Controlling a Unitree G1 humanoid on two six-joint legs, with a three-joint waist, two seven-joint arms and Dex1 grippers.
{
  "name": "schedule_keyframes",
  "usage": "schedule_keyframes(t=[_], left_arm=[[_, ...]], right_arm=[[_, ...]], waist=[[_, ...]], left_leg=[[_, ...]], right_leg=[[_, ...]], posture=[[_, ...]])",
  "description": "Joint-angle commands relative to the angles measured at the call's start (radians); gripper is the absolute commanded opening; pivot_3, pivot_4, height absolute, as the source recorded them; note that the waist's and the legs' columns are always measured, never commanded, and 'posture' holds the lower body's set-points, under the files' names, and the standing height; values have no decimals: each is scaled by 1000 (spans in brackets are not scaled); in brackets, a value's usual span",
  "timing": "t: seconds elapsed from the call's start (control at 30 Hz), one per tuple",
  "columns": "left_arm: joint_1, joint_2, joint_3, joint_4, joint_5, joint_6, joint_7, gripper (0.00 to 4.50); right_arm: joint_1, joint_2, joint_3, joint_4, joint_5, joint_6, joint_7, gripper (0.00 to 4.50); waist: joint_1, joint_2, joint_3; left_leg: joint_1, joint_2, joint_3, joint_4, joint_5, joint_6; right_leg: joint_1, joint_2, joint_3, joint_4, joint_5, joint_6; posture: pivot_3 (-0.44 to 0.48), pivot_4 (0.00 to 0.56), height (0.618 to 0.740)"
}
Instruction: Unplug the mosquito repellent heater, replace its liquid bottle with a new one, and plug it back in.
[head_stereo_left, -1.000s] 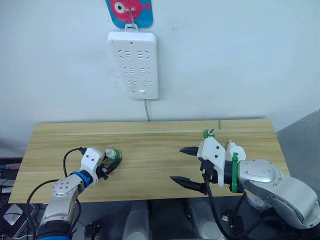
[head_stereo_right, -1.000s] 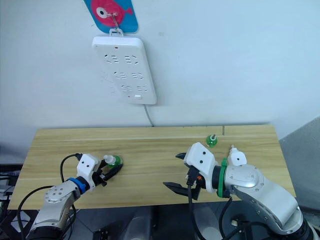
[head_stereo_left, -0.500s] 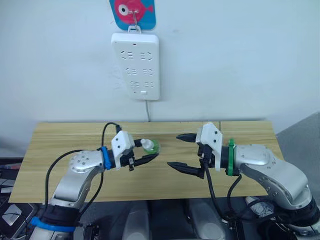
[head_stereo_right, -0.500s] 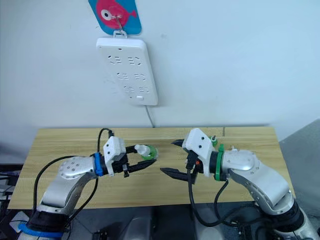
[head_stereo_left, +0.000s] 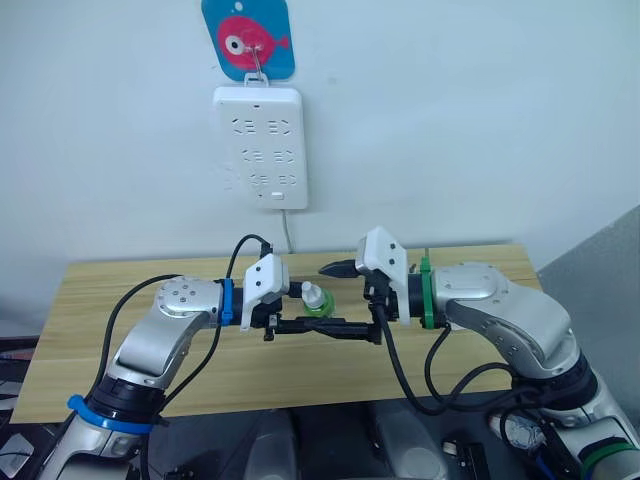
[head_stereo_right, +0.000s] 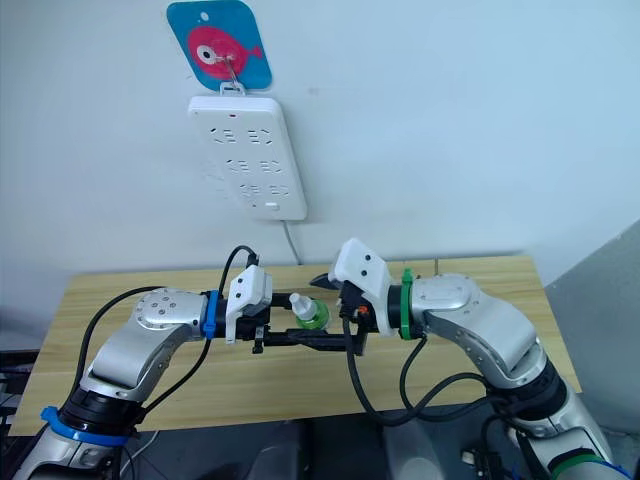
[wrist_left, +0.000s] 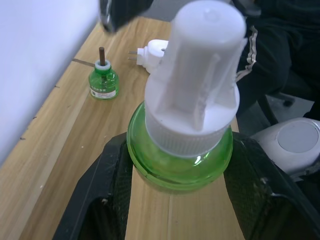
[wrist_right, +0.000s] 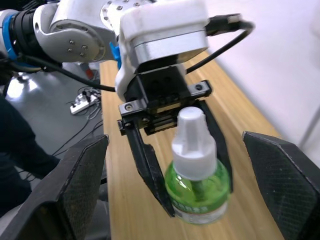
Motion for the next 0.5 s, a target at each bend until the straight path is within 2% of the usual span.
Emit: schedule_keyframes(t=[0.03, 0.3, 0.33, 0.37, 0.5], left_arm=[[-6, 6, 1, -33, -5, -3, -8, 2224], [6, 28, 8, -66, -8, 6, -8, 2224], [7, 30, 8, -69, -8, 8, -7, 2224], [7, 31, 9, -72, -11, 12, -4, 2224], [6, 35, 16, -81, -17, 25, 3, 2224]], right_arm=[[-24, 19, 26, 14, -30, -18, 4, 4500], [-38, 87, 43, 89, -68, -23, -3, 4500], [-38, 93, 40, 95, -69, -26, -2, 4118], [-39, 99, 36, 100, -68, -27, -1, 3941], [-41, 97, 44, 118, -86, -50, 17, 2460]], waist=[[0, 0, -7], [1, 0, -13], [1, 0, -13], [1, 0, -15], [1, 0, -22]], left_leg=[[0, 0, -1, 0, 0, 0], [0, -1, -10, 0, 4, -2], [1, -1, -10, 0, 5, -2], [1, -1, -11, 0, 6, -3], [2, -1, -11, 0, 9, -2]], right_leg=[[0, 0, -1, 0, 0, 0], [0, 0, -10, 10, 0, -1], [0, 0, -10, 11, 0, -1], [0, 1, -10, 12, 0, -1], [0, 1, -11, 13, 2, -5]], posture=[[-160, 140, 740], [-127, 133, 740], [-124, 130, 740], [-124, 130, 740], [-119, 128, 740]])
